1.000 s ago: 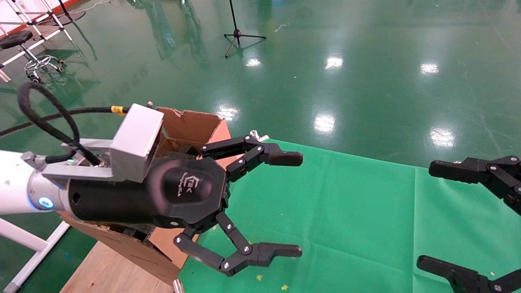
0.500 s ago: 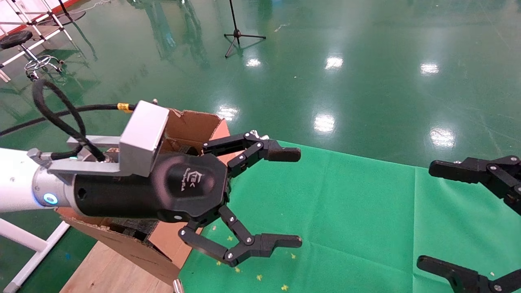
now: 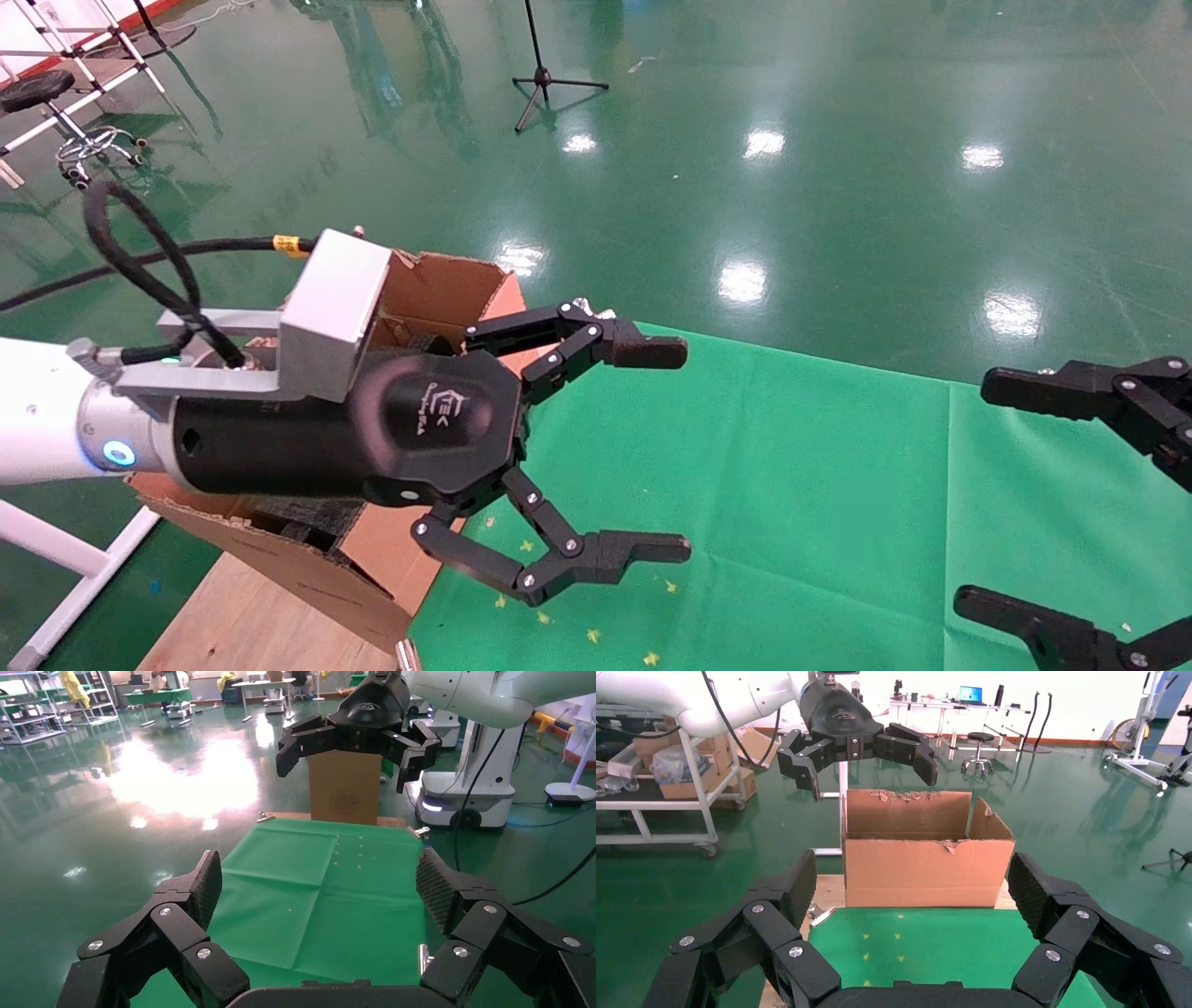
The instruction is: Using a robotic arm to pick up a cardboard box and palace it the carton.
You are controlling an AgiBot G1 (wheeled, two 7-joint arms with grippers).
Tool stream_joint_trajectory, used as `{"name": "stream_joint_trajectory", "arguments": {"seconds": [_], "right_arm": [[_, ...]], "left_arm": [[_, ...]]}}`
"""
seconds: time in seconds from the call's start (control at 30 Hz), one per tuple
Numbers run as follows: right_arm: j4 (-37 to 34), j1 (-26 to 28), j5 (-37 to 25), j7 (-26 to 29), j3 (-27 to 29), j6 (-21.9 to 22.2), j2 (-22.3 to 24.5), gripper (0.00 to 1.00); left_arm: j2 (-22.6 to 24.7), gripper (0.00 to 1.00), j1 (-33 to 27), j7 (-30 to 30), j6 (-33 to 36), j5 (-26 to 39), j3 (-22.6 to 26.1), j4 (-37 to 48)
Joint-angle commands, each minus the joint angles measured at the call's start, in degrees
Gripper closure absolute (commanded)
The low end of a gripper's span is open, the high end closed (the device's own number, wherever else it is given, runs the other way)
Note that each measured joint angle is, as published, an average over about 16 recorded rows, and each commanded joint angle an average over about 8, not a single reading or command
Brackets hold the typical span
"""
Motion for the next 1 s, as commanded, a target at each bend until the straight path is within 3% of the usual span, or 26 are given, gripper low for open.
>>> {"name": "stream_joint_trajectory", "arguments": {"seconds": [0.03, 1.0], "right_arm": [[0.0, 0.0, 0.0, 0.0, 0.0, 0.0, 0.0, 0.00], [0.0, 0.0, 0.0, 0.0, 0.0, 0.0, 0.0, 0.00]], "left_arm": [[0.0, 0.00, 0.0, 0.0, 0.0, 0.0, 0.0, 0.0], [0.0, 0.00, -0.1, 0.0, -0.1, 0.1, 0.1, 0.1]]}}
